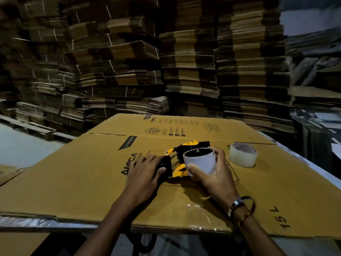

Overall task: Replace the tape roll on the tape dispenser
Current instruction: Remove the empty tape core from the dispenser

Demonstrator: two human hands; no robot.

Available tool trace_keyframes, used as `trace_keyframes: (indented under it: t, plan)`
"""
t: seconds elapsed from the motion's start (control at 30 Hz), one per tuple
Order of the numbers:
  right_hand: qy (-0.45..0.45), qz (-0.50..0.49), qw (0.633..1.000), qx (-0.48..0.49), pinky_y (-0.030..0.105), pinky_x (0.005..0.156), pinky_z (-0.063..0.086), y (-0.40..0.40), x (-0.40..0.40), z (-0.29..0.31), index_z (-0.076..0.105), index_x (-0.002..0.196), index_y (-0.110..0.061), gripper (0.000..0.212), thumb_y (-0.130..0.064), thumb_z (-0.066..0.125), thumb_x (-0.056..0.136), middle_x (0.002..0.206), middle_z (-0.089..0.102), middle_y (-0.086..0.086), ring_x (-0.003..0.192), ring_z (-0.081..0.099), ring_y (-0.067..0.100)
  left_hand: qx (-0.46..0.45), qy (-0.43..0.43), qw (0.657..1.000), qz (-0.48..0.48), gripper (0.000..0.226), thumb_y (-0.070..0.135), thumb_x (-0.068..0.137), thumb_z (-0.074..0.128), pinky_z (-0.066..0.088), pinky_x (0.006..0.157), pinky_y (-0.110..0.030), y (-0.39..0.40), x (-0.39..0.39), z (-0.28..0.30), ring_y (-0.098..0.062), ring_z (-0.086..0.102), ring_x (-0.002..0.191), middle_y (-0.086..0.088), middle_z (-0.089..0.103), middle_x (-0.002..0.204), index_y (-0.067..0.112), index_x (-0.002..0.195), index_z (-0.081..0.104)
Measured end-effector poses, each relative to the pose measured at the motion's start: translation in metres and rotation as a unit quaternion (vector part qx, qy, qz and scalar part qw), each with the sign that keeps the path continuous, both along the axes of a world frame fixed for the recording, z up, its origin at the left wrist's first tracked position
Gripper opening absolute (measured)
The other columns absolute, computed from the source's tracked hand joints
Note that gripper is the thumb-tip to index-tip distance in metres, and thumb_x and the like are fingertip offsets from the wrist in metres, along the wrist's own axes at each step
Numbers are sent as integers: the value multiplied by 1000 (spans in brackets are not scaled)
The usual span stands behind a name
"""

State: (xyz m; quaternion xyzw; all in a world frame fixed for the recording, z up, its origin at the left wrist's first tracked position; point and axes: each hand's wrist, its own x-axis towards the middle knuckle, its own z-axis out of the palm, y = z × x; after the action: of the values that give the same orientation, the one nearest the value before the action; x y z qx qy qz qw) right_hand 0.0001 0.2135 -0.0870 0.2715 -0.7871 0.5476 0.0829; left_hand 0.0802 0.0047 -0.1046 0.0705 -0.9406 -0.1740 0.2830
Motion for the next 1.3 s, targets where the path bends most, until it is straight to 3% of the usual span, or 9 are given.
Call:
trace_keyframes:
  t: [0.27, 0.4, 0.5, 0.73, 0.83, 0.93, 1.0, 1.17, 1.3]
  plan:
    - [-7, 26, 999, -41, 37, 76, 61, -2, 3, 1, 35, 132, -40, 89, -80, 62, 58, 117, 59, -8, 96, 65, 10, -9, 44, 999, 1, 51, 30, 103, 40, 21, 112, -35, 7, 8, 6, -14, 34, 129, 2, 49, 143, 22, 152, 29]
    - [-24, 45, 996, -72, 45, 76, 61, -2, 2, 0, 39, 130, -41, 80, -77, 62, 63, 117, 60, -6, 98, 67, 16, 50, 13, 998, -30, 70, 44, 88, 33, 16, 116, -38, 14, 14, 14, 1, 22, 110, 0, 48, 140, 22, 154, 25]
    - [-38, 59, 994, -84, 47, 78, 61, -2, 2, 0, 41, 130, -40, 76, -75, 63, 66, 116, 61, -7, 97, 68, 16, 67, 2, 998, -19, 73, 57, 88, 30, 19, 116, -41, 13, 12, 13, -8, 27, 128, 1, 47, 142, 26, 154, 26]
    - [-86, 93, 987, -94, 47, 81, 60, -2, 7, 5, 45, 122, -38, 66, -75, 57, 68, 116, 61, -1, 98, 68, 19, 25, 27, 999, -3, 60, 58, 93, 30, 23, 112, -41, 6, 7, 5, -13, 30, 132, 4, 53, 138, 26, 143, 42]
    - [-134, 103, 977, -132, 44, 79, 62, 0, 10, 9, 48, 117, -36, 62, -73, 57, 68, 117, 62, 5, 98, 68, 23, 1, 66, 998, -7, 66, 63, 93, 22, 22, 116, -43, 9, 9, 8, -13, 31, 135, 4, 54, 135, 24, 139, 48]
    - [-200, 99, 954, -201, 54, 85, 59, 2, 8, 9, 53, 119, -36, 59, -71, 59, 72, 118, 64, 9, 102, 68, 30, -61, 97, 993, 4, 73, 69, 93, 20, 13, 120, -40, 10, 10, 10, -13, 27, 140, 4, 52, 140, 22, 142, 47]
    - [-239, 92, 935, -243, 58, 90, 55, 3, 5, 7, 55, 124, -31, 71, -77, 59, 70, 119, 67, 13, 105, 69, 34, -97, 106, 990, 5, 76, 71, 93, 21, 10, 121, -40, 12, 11, 11, -16, 29, 141, 3, 52, 141, 21, 142, 48]
    - [-255, 82, 923, -277, 46, 91, 53, 3, 3, 8, 58, 122, -28, 64, -74, 50, 78, 112, 73, 13, 102, 69, 29, -152, 84, 985, 4, 83, 77, 91, 23, 11, 122, -44, 16, 12, 14, -20, 37, 137, -1, 52, 140, 18, 144, 46]
    - [-260, 88, 922, -272, 46, 89, 51, 5, 3, 9, 56, 126, -26, 70, -75, 51, 76, 113, 73, 14, 100, 67, 29, -184, 75, 980, 17, 76, 71, 93, 31, 14, 121, -44, 18, 10, 13, -23, 45, 132, -4, 55, 136, 14, 141, 47]
